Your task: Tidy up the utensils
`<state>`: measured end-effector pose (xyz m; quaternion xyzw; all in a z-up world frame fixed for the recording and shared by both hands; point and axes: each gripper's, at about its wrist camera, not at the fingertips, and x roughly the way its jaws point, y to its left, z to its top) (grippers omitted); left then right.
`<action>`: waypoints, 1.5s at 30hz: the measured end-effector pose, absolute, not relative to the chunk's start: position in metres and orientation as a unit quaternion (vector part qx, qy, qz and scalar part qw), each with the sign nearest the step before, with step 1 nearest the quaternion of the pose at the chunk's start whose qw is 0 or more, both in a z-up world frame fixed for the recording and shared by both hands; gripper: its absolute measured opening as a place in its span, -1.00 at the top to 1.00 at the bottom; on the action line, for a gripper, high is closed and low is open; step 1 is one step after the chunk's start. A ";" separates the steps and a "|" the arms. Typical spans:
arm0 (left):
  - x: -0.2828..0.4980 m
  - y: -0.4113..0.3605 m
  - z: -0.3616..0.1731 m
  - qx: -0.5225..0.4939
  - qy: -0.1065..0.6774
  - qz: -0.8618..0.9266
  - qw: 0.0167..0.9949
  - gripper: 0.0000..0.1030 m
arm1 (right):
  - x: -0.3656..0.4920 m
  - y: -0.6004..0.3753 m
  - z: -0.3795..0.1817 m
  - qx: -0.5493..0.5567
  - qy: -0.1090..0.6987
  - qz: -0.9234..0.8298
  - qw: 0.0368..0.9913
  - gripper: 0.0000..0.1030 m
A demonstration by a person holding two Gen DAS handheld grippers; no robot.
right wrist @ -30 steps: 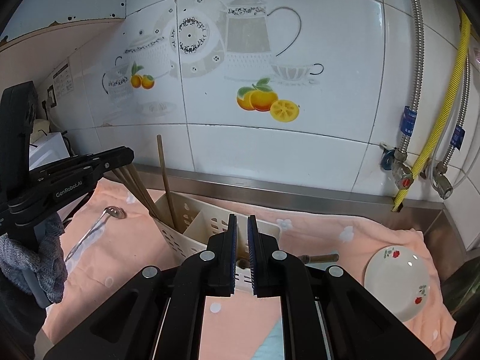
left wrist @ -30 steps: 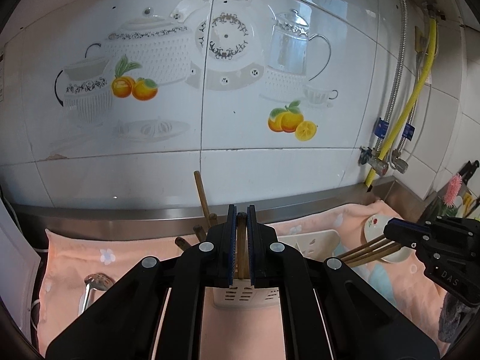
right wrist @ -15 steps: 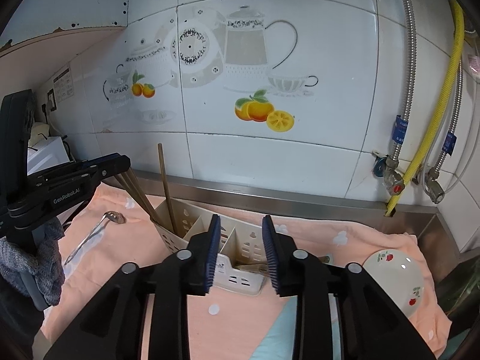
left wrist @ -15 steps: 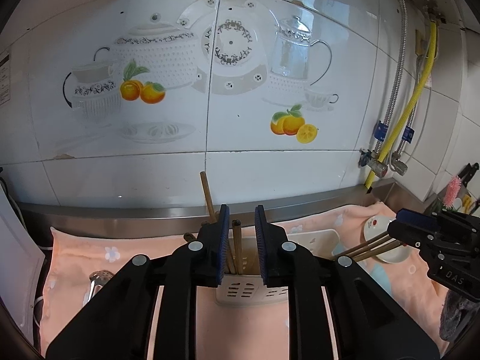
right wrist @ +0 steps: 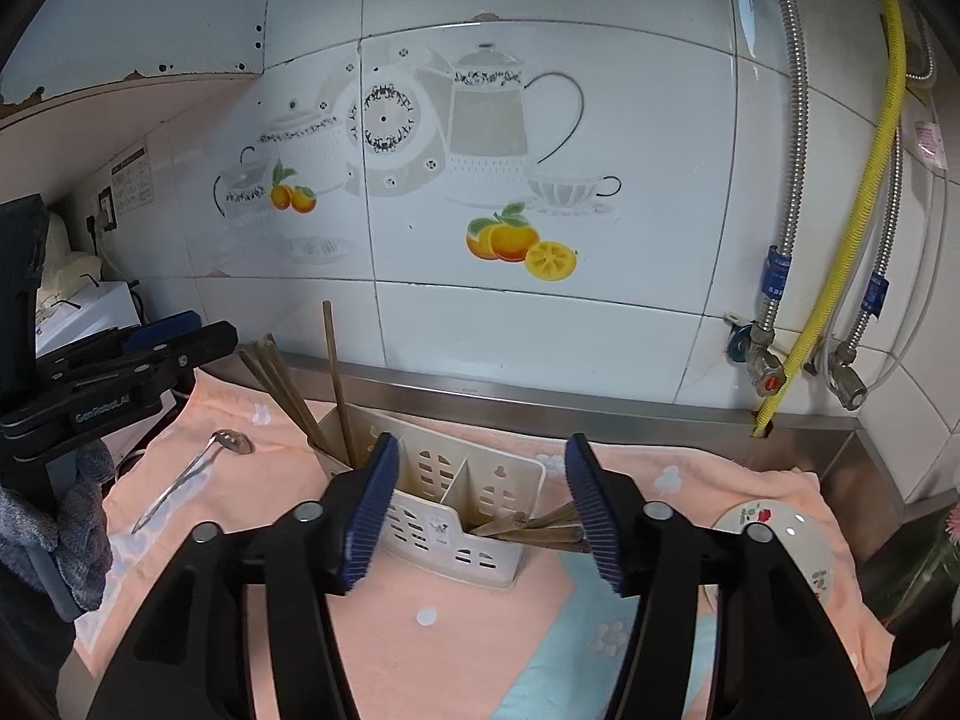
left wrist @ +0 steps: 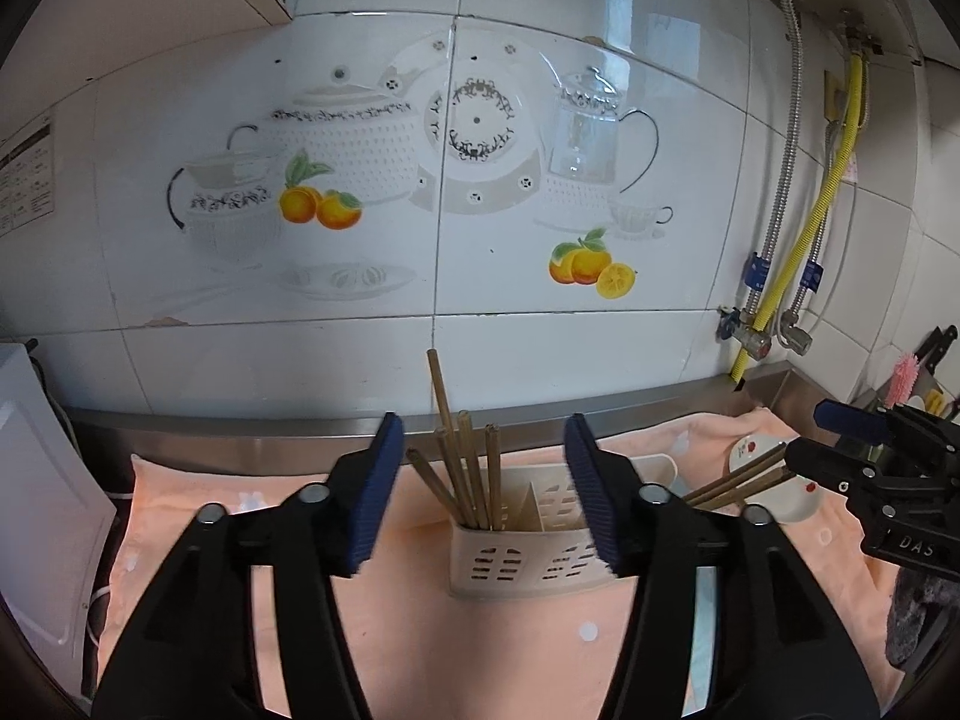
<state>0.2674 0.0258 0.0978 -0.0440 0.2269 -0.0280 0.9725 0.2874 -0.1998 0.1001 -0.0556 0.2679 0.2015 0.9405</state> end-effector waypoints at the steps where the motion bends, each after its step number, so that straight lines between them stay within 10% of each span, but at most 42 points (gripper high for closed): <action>1: 0.265 0.027 0.098 -0.044 0.226 -0.026 0.973 -0.25 | 0.286 -0.200 0.101 -0.055 0.267 0.202 0.941 -0.16; 19: 0.228 0.036 0.101 -0.038 0.217 -0.006 0.975 -0.86 | 0.258 -0.208 0.105 -0.048 0.256 0.198 0.945 -0.52; 45: 0.174 0.044 0.092 -0.051 0.210 -0.013 0.976 -0.90 | 0.211 -0.217 0.092 -0.049 0.247 0.191 0.949 -0.79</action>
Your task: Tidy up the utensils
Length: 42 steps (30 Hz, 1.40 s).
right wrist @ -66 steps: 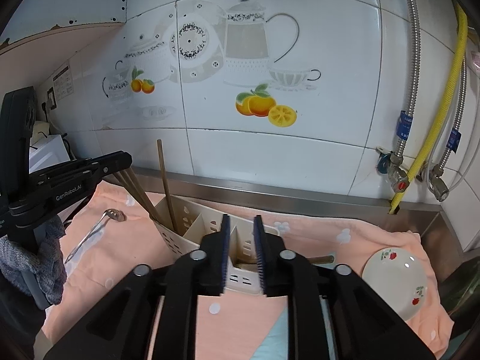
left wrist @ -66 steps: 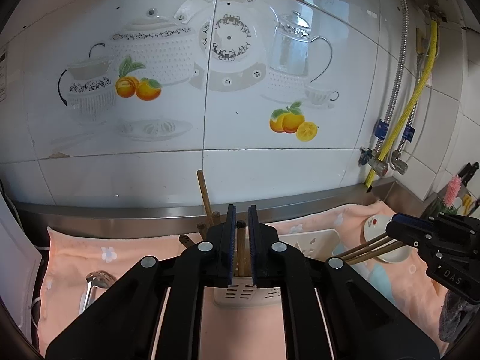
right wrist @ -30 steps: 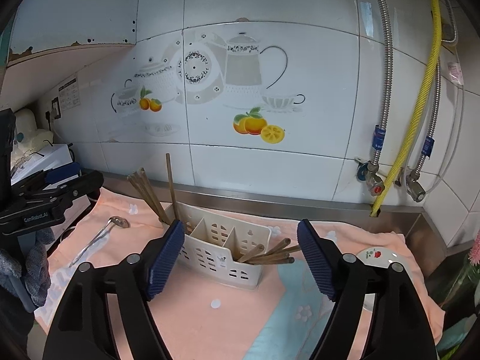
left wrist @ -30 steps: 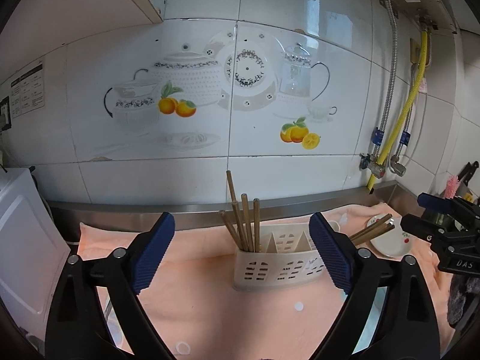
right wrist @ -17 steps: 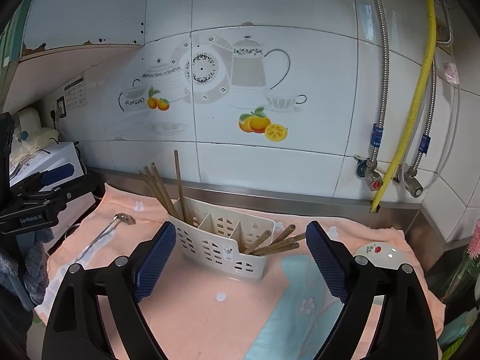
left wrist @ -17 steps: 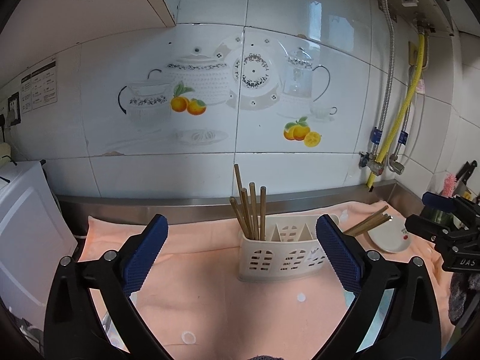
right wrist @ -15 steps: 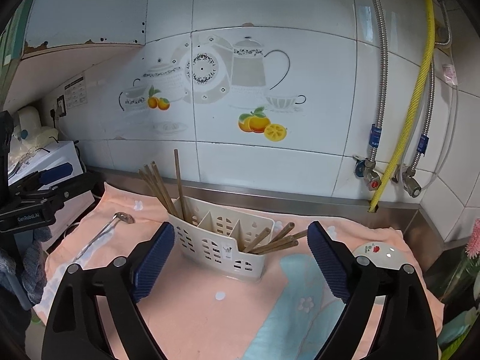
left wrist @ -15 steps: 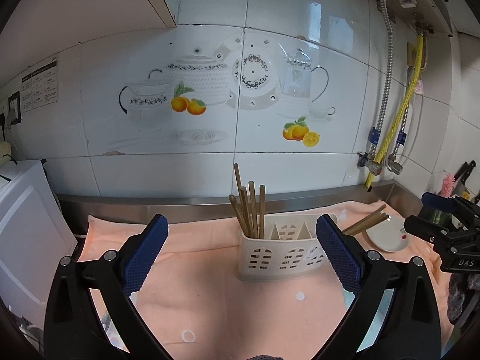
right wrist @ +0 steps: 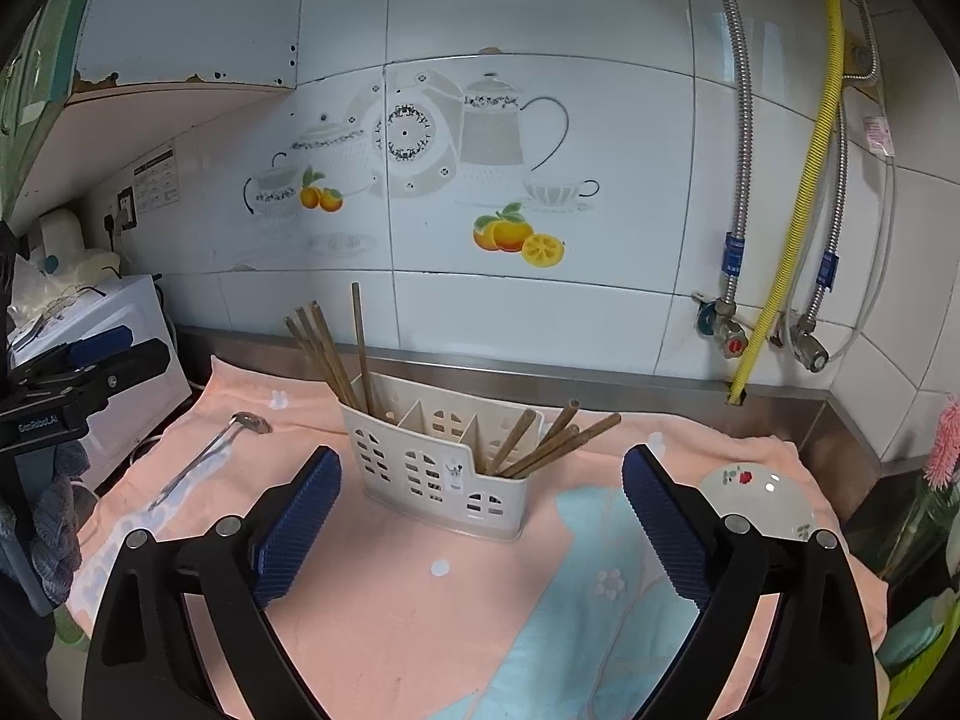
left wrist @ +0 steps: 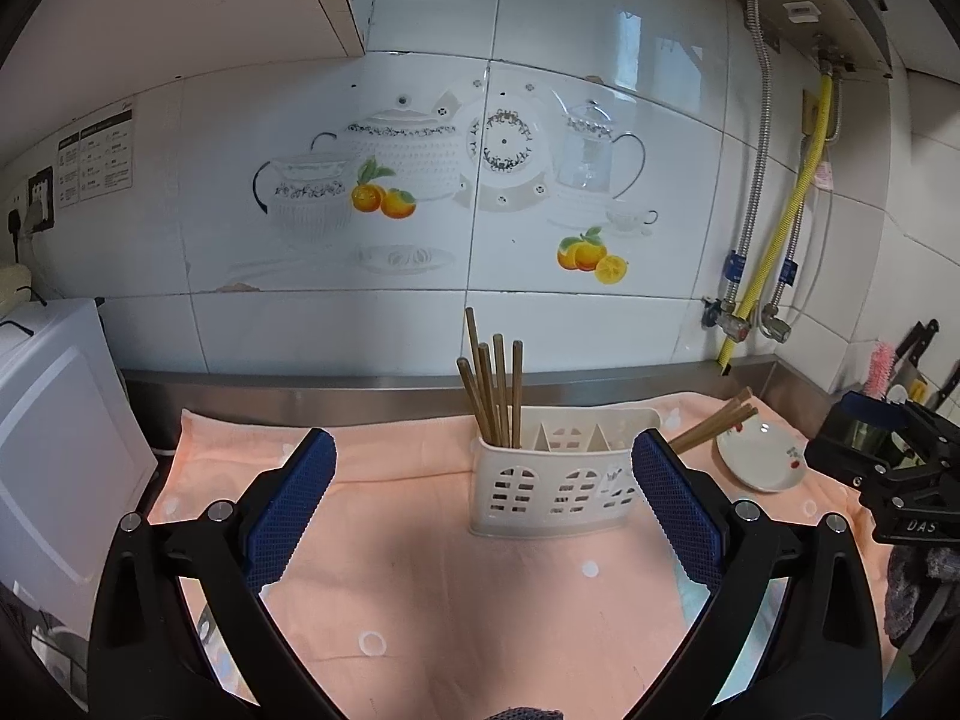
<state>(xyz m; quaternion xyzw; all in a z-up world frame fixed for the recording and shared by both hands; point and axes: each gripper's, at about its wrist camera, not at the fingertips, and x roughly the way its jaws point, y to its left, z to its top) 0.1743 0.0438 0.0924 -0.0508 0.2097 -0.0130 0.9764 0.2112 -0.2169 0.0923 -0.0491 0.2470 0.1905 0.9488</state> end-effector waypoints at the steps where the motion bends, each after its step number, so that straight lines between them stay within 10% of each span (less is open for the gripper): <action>1: 0.171 0.044 0.092 -0.051 0.208 -0.010 0.977 -0.90 | 0.209 -0.217 0.091 -0.049 0.246 0.192 0.949 -0.79; 42: 0.087 0.029 0.015 -0.031 0.247 -0.005 0.968 -0.90 | 0.121 -0.218 0.025 -0.055 0.255 0.154 0.953 -0.85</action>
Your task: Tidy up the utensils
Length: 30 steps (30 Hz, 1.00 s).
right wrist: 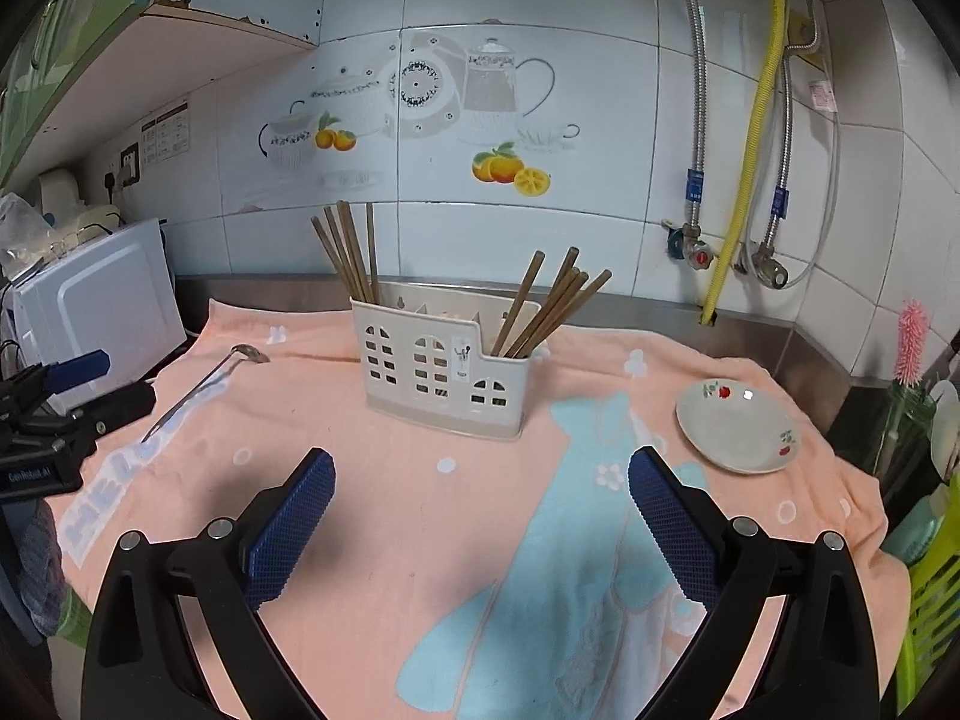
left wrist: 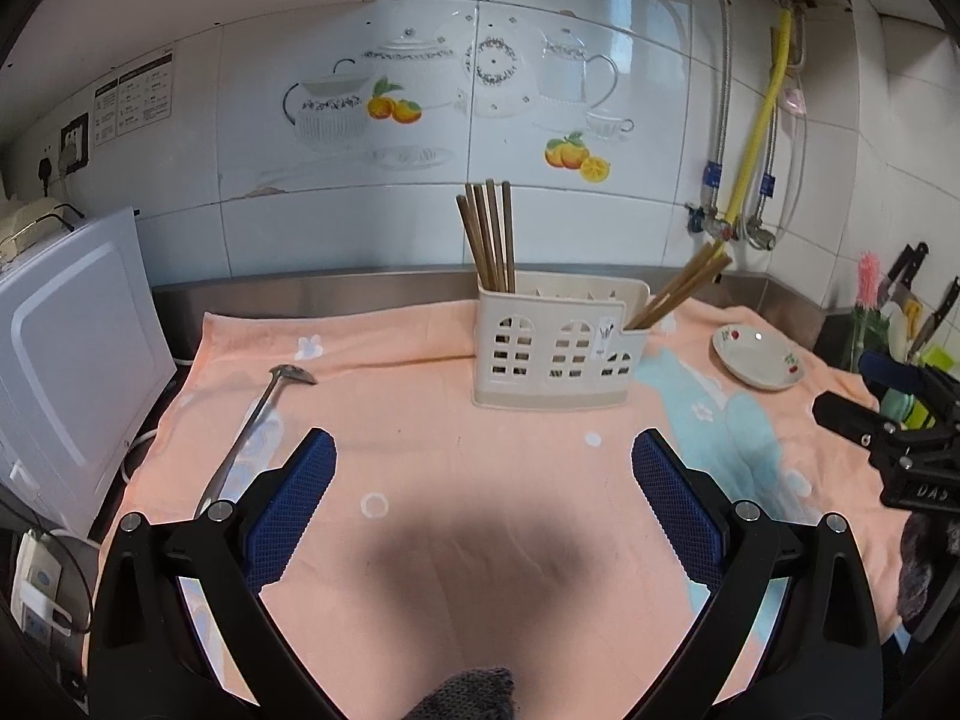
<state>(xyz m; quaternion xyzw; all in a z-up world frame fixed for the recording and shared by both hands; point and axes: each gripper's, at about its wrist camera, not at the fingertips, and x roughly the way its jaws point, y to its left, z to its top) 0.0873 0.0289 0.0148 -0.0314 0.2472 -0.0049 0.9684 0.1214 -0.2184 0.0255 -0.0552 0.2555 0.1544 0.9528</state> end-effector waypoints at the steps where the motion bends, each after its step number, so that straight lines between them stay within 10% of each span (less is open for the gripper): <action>1: 0.085 0.029 0.013 -0.032 0.248 -0.004 0.968 -0.90 | 0.120 -0.219 0.024 -0.053 0.257 0.155 0.952 -0.85; 30: 0.056 0.013 0.008 -0.019 0.243 0.007 0.970 -0.90 | 0.098 -0.225 0.011 -0.031 0.264 0.157 0.951 -0.86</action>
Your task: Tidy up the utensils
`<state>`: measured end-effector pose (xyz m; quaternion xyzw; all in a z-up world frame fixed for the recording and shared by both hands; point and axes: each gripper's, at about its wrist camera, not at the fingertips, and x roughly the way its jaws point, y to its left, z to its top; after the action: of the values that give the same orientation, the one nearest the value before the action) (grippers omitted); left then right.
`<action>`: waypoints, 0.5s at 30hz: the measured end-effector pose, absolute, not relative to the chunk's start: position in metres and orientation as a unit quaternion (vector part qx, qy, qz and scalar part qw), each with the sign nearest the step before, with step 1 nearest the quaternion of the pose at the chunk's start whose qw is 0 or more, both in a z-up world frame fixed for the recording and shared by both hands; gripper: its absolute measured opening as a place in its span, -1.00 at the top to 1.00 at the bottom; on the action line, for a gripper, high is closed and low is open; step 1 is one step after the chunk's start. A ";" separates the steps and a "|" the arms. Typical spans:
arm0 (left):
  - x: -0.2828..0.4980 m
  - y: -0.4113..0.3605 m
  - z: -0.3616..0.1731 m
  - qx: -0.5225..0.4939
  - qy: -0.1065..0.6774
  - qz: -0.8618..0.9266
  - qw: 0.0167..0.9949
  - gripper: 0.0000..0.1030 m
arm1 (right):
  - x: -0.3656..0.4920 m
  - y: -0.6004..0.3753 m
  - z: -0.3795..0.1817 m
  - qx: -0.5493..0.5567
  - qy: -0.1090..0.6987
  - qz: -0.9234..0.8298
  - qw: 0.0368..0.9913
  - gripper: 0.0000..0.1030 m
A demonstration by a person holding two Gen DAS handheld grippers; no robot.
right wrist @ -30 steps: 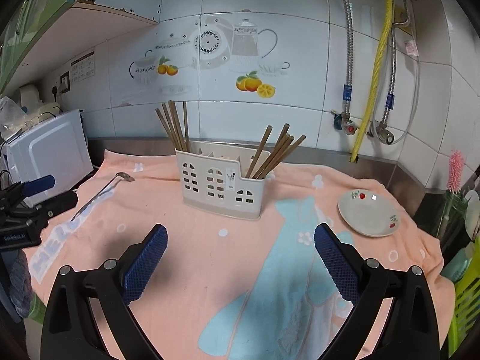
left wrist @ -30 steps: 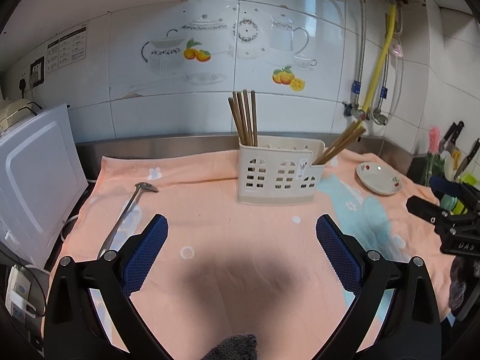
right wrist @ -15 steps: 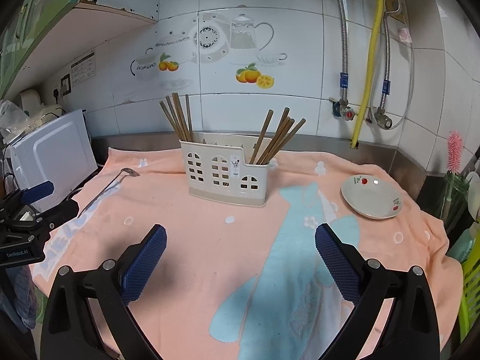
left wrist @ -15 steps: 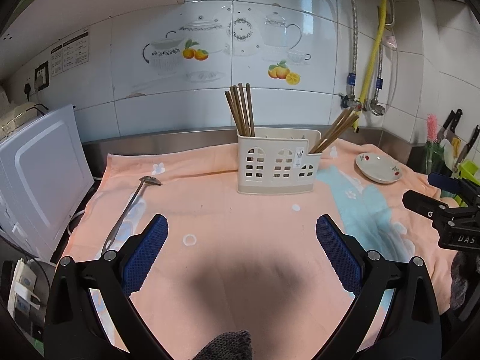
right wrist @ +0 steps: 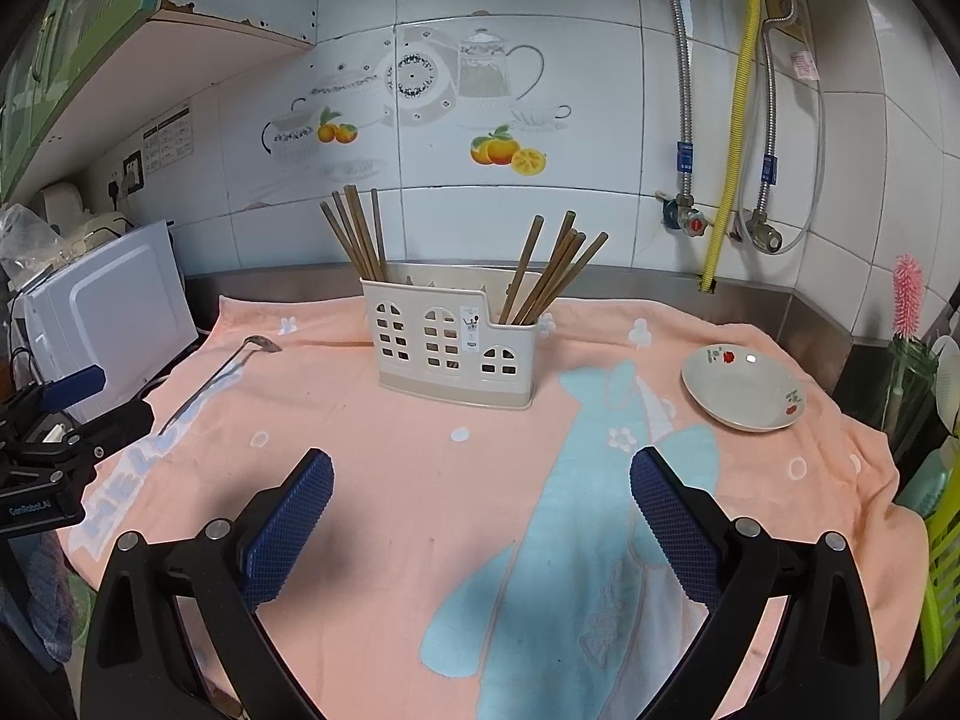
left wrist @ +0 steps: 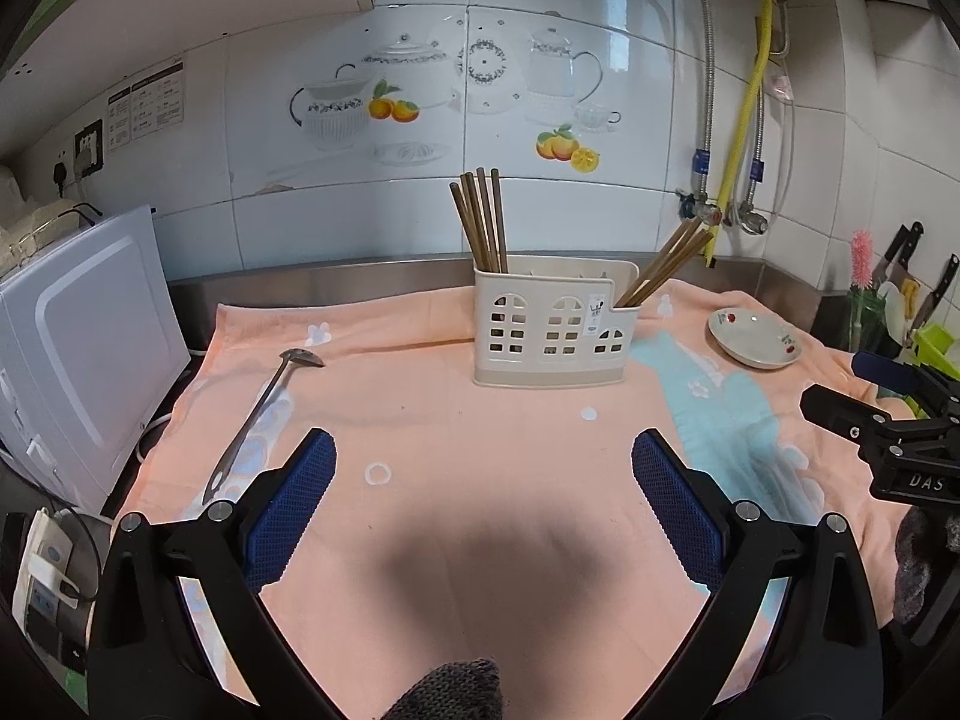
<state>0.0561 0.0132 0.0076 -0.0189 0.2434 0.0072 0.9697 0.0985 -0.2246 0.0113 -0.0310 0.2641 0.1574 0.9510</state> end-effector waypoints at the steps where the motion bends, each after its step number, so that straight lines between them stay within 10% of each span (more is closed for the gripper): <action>1: 0.056 0.013 0.007 -0.019 0.244 0.008 0.970 -0.90 | 0.098 -0.225 0.011 -0.031 0.264 0.157 0.951 -0.86; 15: 0.056 0.012 0.006 -0.021 0.246 0.006 0.969 -0.90 | 0.098 -0.224 0.011 -0.029 0.265 0.159 0.951 -0.86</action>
<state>0.0561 0.0117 0.0062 -0.0212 0.2463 0.0058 0.9689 0.0981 -0.2245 0.0110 -0.0289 0.2654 0.1588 0.9505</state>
